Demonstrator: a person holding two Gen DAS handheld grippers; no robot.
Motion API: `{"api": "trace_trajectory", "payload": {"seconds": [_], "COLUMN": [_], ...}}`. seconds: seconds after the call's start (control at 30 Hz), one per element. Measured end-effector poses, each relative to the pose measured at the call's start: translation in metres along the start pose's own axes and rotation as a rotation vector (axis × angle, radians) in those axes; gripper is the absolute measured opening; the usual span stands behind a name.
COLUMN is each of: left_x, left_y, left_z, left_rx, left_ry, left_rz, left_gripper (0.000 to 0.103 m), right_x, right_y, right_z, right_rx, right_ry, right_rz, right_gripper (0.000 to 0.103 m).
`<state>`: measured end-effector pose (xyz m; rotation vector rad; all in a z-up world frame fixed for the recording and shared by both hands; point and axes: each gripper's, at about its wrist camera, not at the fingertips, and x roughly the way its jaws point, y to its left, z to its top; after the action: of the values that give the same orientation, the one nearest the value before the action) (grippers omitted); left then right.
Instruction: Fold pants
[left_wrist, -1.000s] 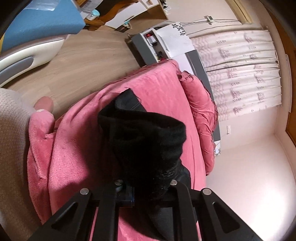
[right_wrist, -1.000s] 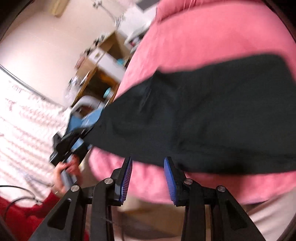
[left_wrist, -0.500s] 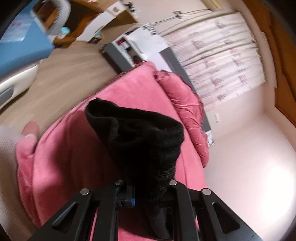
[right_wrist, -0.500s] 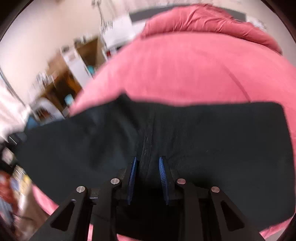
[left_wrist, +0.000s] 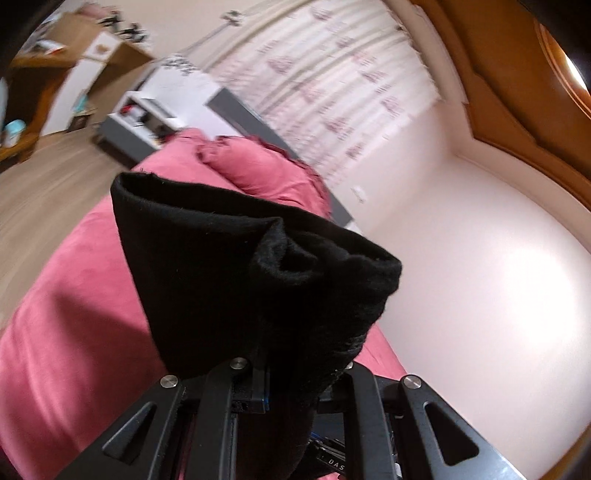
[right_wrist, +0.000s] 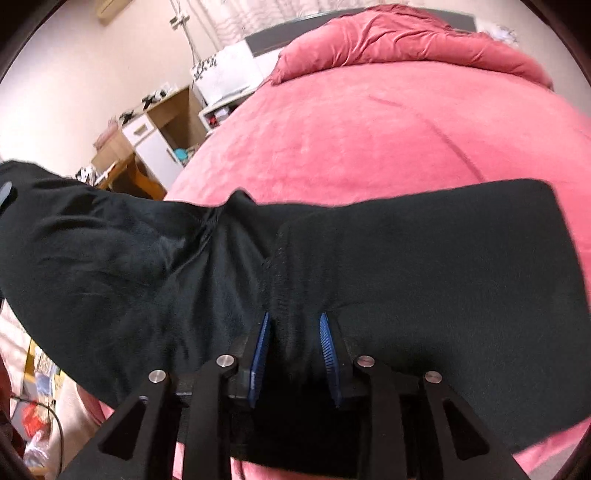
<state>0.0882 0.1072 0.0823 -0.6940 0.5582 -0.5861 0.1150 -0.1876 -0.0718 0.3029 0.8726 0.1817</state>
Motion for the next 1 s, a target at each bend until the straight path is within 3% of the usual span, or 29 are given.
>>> {"api": "trace_trajectory", "payload": {"seconds": [0.1,0.17,0.27,0.37,0.5,0.8,1.0], "left_x": [0.016,0.028,0.047,0.070,0.104,0.166,0.207], "left_y": [-0.022,-0.037,-0.061,-0.084,-0.107,-0.131,-0.135], "left_z": [-0.002,-0.007,-0.019,-0.037,-0.067,-0.131,-0.173], "left_rx": [0.041,0.074,0.133,0.183,0.237,0.292,0.353], "left_ry": [0.036,0.067,0.121,0.199,0.299,0.486,0.597], "left_rz": [-0.059,-0.093,-0.141,-0.185,-0.229,-0.243,-0.223], "left_gripper": [0.013,0.013,0.013,0.013,0.013,0.013,0.013], "right_x": [-0.015,-0.025,-0.042,-0.059,-0.072,-0.100,-0.123], "right_y": [-0.018,-0.043,-0.077,-0.104,-0.131,-0.166,-0.194], "right_z": [-0.002,-0.002,-0.005,-0.008,-0.015,-0.019,-0.029], "right_rx": [0.013,0.089,0.206,0.271,0.367,0.477,0.603], "right_ry": [0.003,0.008,-0.005,-0.039,-0.076,-0.135,-0.195], "right_rz": [-0.055,-0.076,-0.062,-0.061,-0.008,0.026,0.041], "right_gripper": [0.031,0.031,0.033,0.041,0.044,0.044,0.051]}}
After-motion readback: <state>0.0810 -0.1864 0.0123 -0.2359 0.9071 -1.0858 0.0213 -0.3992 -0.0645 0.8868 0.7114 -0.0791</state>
